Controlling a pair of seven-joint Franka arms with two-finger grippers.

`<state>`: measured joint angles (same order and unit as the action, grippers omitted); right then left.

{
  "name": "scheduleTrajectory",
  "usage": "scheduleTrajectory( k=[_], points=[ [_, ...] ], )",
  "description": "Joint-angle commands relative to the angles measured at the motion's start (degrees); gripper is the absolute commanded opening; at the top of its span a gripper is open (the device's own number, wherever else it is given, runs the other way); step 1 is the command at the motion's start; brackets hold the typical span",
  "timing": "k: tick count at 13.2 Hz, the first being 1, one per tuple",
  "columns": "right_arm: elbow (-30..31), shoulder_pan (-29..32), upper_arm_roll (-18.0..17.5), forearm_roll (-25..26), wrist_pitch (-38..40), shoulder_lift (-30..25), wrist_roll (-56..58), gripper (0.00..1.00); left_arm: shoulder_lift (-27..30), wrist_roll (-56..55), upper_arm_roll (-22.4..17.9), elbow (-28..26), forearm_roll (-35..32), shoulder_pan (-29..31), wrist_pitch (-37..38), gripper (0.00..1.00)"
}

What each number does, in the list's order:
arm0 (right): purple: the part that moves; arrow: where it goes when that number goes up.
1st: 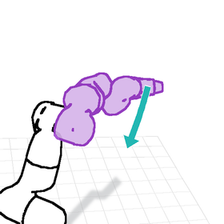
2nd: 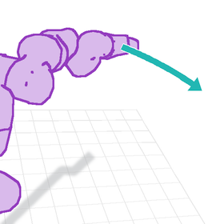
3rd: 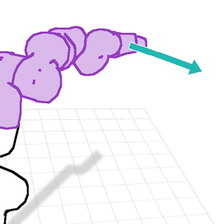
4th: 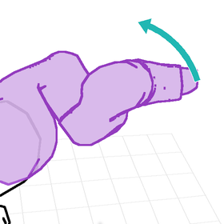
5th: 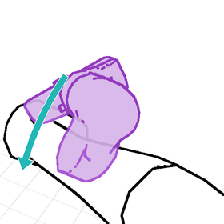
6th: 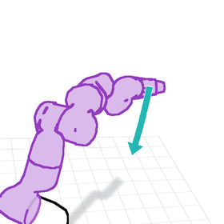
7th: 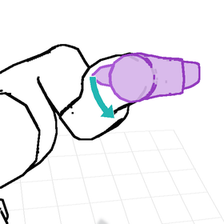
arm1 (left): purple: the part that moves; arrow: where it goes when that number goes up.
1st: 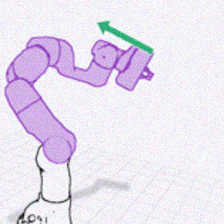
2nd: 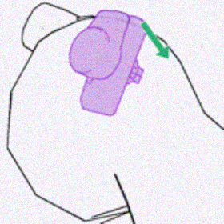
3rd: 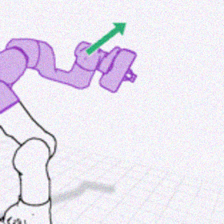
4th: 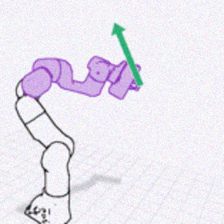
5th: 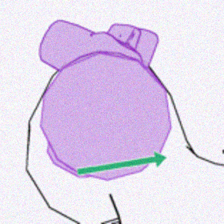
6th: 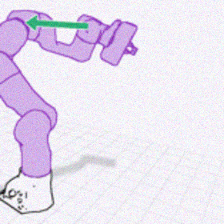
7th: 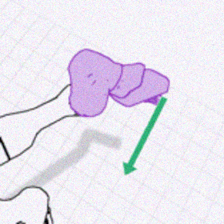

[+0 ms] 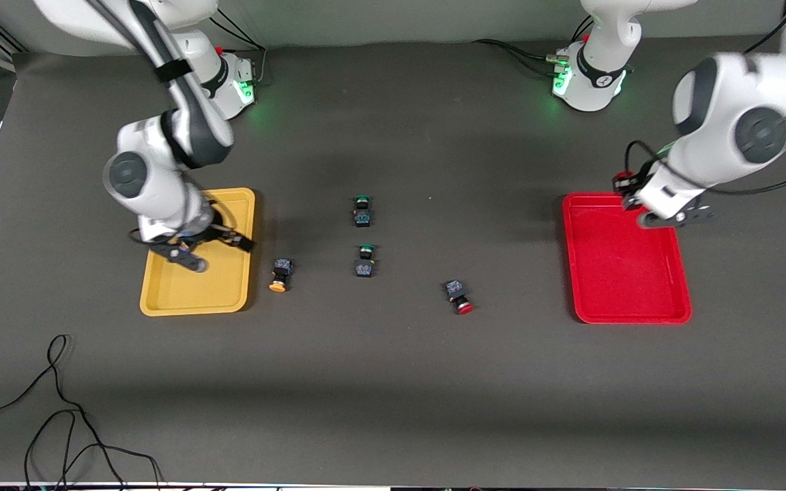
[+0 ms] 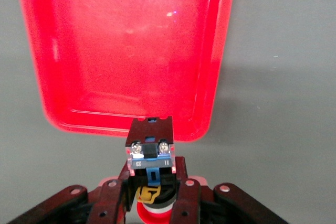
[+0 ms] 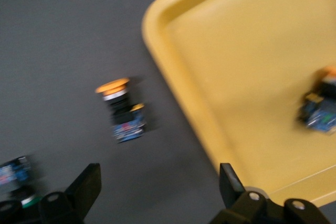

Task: Place red and yellow buttons in trays

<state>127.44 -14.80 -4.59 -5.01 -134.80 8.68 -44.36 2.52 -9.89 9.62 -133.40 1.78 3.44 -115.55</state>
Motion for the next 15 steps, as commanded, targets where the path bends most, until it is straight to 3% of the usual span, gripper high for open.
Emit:
scheduleTrajectory(
  k=[1, 5, 7, 8, 9, 12, 14, 15],
  points=[
    [-5.27, 0.64, -2.0, -0.61, 0.24, 7.22, -3.63, 1.0, -6.36, 0.66, 0.05, -2.21, -0.98, 0.34, -8.09, 0.0],
    [-5.1, 0.47, -2.0, 0.26, -7.65, 13.73, -3.28, 1.0, -13.67, 0.74, 0.05, -2.74, -3.01, 1.83, -19.34, 0.03],
    [-4.92, 0.38, -2.09, 1.84, -9.33, 15.23, -3.1, 1.0, -14.74, 0.92, 0.05, -2.65, -4.32, 2.36, -20.07, 0.19],
    [-4.92, 0.38, -2.09, 2.2, -9.69, 15.75, -3.1, 1.0, -14.48, 0.92, 0.05, -2.65, -4.33, 2.36, -19.37, 0.63],
    [-4.84, 0.38, -2.09, 2.37, -10.47, 16.02, -3.02, 0.96, -14.21, 0.92, 0.05, -2.57, -4.33, 2.36, -18.93, 0.99],
    [-4.84, 0.38, -2.09, 3.33, -12.93, 17.34, -2.93, 0.91, -10.36, -0.21, 0.49, 0.32, -4.06, 1.93, -10.27, 0.99],
    [-4.75, 0.38, -2.09, 4.75, -15.04, 18.39, -2.93, 0.86, -8.94, -2.05, 1.01, 8.63, -3.45, 0.27, 2.36, 0.99],
    [-4.83, 0.38, -2.09, 4.83, -15.23, 18.48, -2.84, 0.71, -9.72, -4.85, 1.28, 15.12, -2.05, -1.4, 9.31, 0.99]
  ],
)
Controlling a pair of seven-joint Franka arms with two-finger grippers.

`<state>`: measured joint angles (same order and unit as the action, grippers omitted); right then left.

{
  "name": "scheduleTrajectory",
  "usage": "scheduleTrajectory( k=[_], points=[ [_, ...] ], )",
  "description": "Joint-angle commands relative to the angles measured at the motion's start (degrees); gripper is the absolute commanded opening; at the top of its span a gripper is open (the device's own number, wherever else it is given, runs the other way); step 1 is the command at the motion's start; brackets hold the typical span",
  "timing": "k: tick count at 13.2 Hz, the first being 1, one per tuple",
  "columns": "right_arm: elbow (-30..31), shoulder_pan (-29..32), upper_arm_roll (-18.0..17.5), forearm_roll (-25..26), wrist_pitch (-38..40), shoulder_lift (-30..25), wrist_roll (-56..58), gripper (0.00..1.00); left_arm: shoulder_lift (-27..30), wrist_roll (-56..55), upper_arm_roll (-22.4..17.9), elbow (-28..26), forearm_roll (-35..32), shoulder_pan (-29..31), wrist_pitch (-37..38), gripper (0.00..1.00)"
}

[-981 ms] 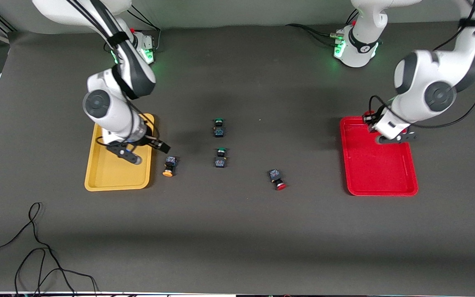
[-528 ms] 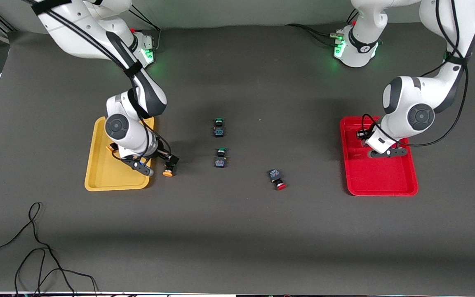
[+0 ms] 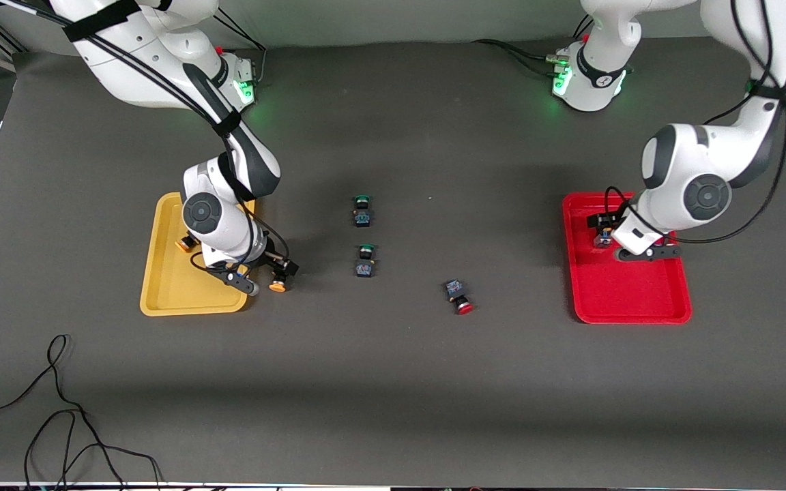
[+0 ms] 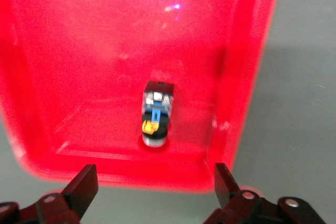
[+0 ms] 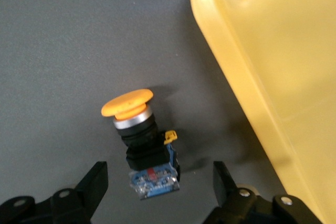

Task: Place red and yellow buttons in trays
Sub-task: 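Grasp another yellow button with the right gripper while the left gripper grasps red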

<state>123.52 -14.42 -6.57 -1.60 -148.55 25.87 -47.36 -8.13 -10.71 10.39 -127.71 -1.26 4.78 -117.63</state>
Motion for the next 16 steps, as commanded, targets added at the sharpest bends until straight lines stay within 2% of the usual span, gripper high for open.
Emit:
scheduleTrajectory(
  k=[1, 2, 3, 4, 7, 10, 11, 13, 16],
  points=[
    [-0.91, 0.0, -0.11, 1.43, -1.48, 1.29, 0.16, 0.48, -0.82, -7.54, 0.77, 15.94, 3.17, -5.02, 17.03, 0.99],
    [-0.82, 0.0, -0.11, 1.43, -1.4, 1.11, 0.16, 0.29, -3.27, -12.36, 0.77, 22.1, 4.93, -7.4, 20.91, 0.99],
    [-0.74, 0.0, -0.11, 1.43, -1.4, 0.85, 0.25, 0.17, -5.82, -18.15, 0.95, 27.2, 5.64, -9.94, 22.87, 0.99],
    [-0.73, 0.0, -0.2, 1.43, -1.05, 0.5, 0.16, 0.1, -8.72, -23.86, 1.47, 31.78, 5.65, -12.75, 23.15, 0.99],
    [-1.26, 0.09, -0.64, 0.73, 3.32, -4.84, -0.28, 0.1, -20.21, -39.51, 1.57, 42.86, 5.22, -20.49, 19.57, 0.99],
    [-4.33, 0.61, -0.29, 0.72, 17.54, -12.05, 1.82, 0.1, -27.36, -45.09, 1.57, 44.13, 4.33, -24.11, 8.42, 0.99],
    [-3.99, 1.4, 1.19, 0.9, 19.16, -13.73, 6.36, 0.1, -29.03, -45.71, 1.57, 44.13, 4.33, -24.47, 5.77, 0.99],
    [-1.98, 1.85, 8.29, 0.46, 19.0, -14.97, 18.38, 0.1, -31.67, -45.72, 1.57, 44.22, 4.42, -24.47, -0.37, 0.99],
    [3.9, 1.94, 12.45, -3.12, 11.47, -13.49, 26.16, 0.1, -35.36, -45.63, 1.57, 44.83, 4.51, -24.56, -7.41, 0.99]
  ],
)
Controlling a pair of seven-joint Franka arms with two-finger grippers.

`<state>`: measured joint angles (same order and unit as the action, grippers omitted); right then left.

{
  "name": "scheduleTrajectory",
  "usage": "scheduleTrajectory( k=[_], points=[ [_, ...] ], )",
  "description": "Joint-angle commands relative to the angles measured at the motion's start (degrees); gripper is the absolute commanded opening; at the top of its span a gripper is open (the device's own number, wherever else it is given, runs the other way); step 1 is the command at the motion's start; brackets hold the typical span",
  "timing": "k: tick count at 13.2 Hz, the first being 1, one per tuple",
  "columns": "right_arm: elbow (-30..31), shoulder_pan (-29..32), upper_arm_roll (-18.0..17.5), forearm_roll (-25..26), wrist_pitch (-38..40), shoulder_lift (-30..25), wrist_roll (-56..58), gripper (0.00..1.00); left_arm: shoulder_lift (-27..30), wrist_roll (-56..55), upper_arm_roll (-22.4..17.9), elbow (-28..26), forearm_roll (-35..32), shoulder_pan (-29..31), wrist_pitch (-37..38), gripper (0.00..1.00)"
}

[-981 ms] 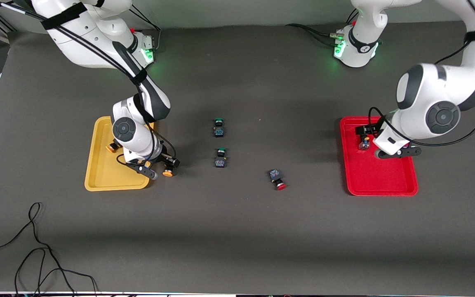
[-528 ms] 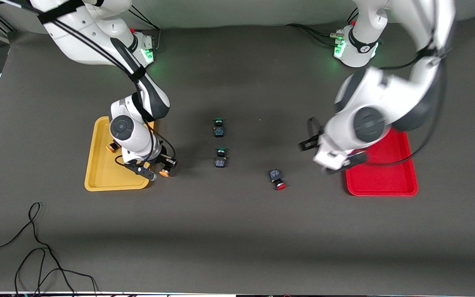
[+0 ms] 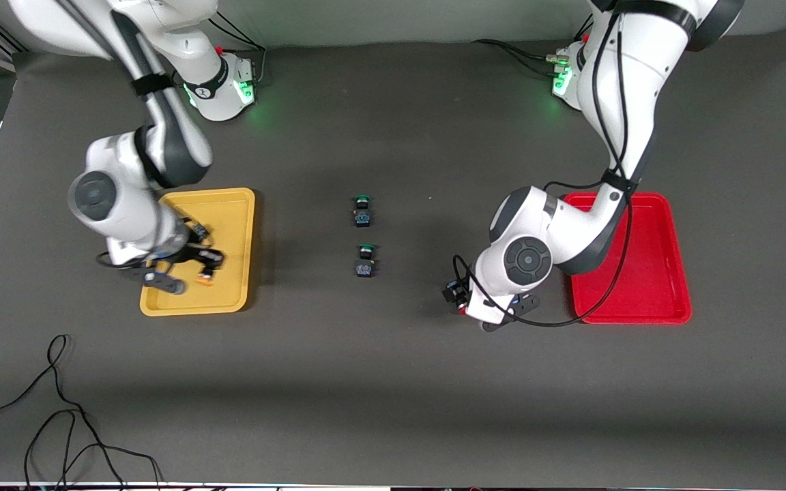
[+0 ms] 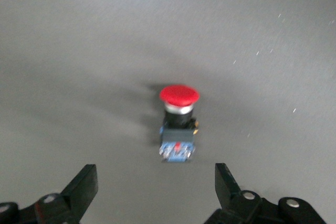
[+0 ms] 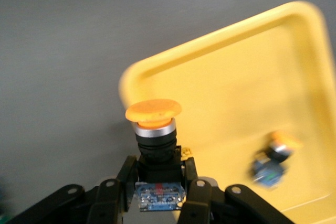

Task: Place red and yellow buttons in trays
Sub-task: 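Grasp another yellow button with the right gripper while the left gripper grasps red, then place the yellow button in the yellow tray while the left gripper lifts red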

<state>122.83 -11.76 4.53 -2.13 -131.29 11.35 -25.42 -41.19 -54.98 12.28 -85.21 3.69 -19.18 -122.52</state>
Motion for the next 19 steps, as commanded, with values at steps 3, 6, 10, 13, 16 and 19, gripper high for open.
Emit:
scheduleTrajectory(
  k=[3, 6, 10, 13, 16, 19],
  points=[
    [5.93, 0.77, 2.59, -3.23, -9.5, 4.2, 8.97, 0.11, -5.38, -1.35, -0.33, 2.41, -2.54, -1.38, -6.85, 0.98],
    [5.58, 0.95, 2.59, -3.23, -12.23, 6.93, 8.98, 0.25, -7.15, -1.44, -0.5, 2.33, -2.99, -2.62, -8.52, 0.91],
    [3.47, 0.77, 2.5, -6.39, -10.57, 6.94, 8.55, 1.0, -7.32, -1.44, -0.5, 2.15, -3.16, -3.06, -9.84, 0.19],
    [3.11, 0.77, 2.42, -6.39, -4.43, 0.55, 9.07, 1.0, -6.72, -1.44, -0.5, 2.15, -4.47, -3.06, -8.8, 0.0],
    [2.41, 0.77, 1.89, -5.87, 5.66, -10.52, 9.25, 1.0, -1.03, -1.53, -0.59, 2.15, -5.89, -2.36, 2.76, 0.0],
    [1.01, 1.03, 1.28, -4.91, 14.56, -20.8, 14.66, 1.0, 12.31, -0.39, -0.5, -1.52, -6.06, -1.66, 17.36, 0.0]
  ],
)
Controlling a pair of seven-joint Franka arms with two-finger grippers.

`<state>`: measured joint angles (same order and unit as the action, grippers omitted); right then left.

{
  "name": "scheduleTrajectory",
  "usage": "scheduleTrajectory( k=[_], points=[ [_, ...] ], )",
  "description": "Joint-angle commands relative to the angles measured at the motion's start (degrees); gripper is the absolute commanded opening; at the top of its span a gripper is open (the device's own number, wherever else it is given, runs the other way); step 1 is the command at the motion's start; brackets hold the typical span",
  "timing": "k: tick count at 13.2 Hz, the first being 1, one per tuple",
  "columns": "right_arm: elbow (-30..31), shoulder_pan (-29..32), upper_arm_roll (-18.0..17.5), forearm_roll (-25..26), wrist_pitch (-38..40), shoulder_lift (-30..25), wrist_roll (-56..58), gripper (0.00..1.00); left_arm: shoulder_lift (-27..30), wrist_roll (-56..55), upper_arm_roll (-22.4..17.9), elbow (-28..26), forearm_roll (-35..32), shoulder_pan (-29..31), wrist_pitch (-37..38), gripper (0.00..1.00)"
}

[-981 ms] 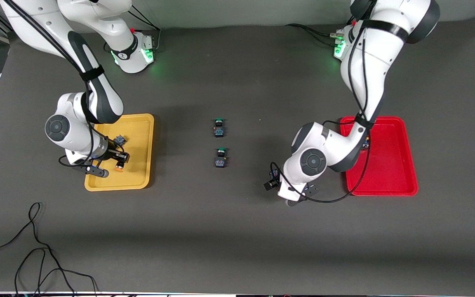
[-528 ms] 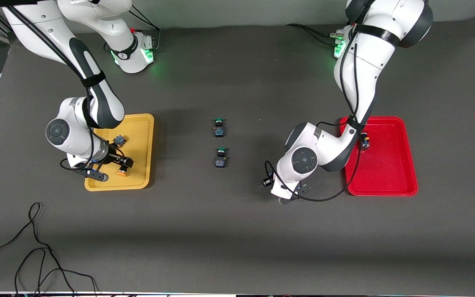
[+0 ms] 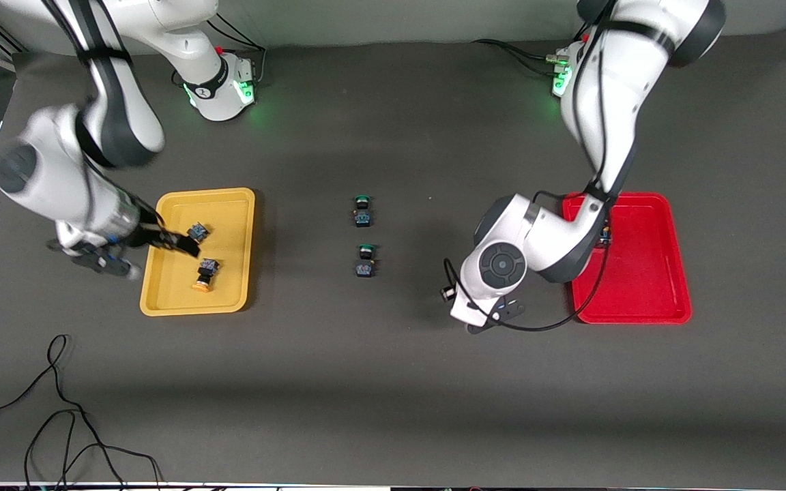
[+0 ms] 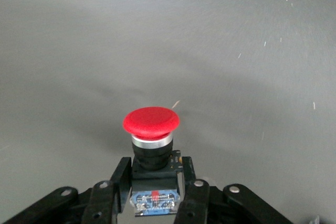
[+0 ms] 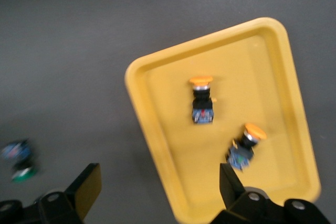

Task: Place red and yellow buttons in trays
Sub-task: 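Place the yellow button in the yellow tray while the left gripper lifts red, then lower the red-cap button into the red tray with the left gripper and release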

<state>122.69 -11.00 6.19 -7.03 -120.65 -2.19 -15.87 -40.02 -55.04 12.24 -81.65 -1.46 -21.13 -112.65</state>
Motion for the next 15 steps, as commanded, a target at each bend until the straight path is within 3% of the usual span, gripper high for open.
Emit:
scheduleTrajectory(
  k=[1, 4, 6, 8, 11, 15],
  points=[
    [0.97, 1.15, -0.56, 2.52, 5.67, -10.08, 8.02, 1.0, 16.41, 1.5, -0.46, -7.88, -0.83, 0.82, 9.8, 0.0],
    [-0.42, 2.47, -1.88, 5.62, 12.43, -17.39, 10.94, 1.0, 32.58, 8.53, -0.64, -23.15, -0.48, 2.06, 10.53, 0.0],
    [-3.67, 6.94, -7.39, 5.62, 17.09, -18.72, 14.36, 1.0, 40.77, 17.2, -0.64, -30.99, -0.13, 6.43, 11.05, 0.0],
    [-4.65, 7.4, -9.09, 5.71, 17.99, -18.81, 14.46, 1.0, 46.67, 28.35, -0.9, -36.36, -0.04, 12.66, 12.45, 0.0],
    [-4.65, 7.31, -8.48, 5.71, 18.25, -18.81, 16.73, 1.0, 48.37, 46.28, -1.52, -39.28, -0.65, 24.61, 12.46, 0.0],
    [-8.51, 7.05, -6.98, 5.62, 21.93, -17.68, 17.8, 1.0, 40.66, 57.14, -1.52, -39.73, -4.78, 34.91, 3.78, 0.0]
  ],
)
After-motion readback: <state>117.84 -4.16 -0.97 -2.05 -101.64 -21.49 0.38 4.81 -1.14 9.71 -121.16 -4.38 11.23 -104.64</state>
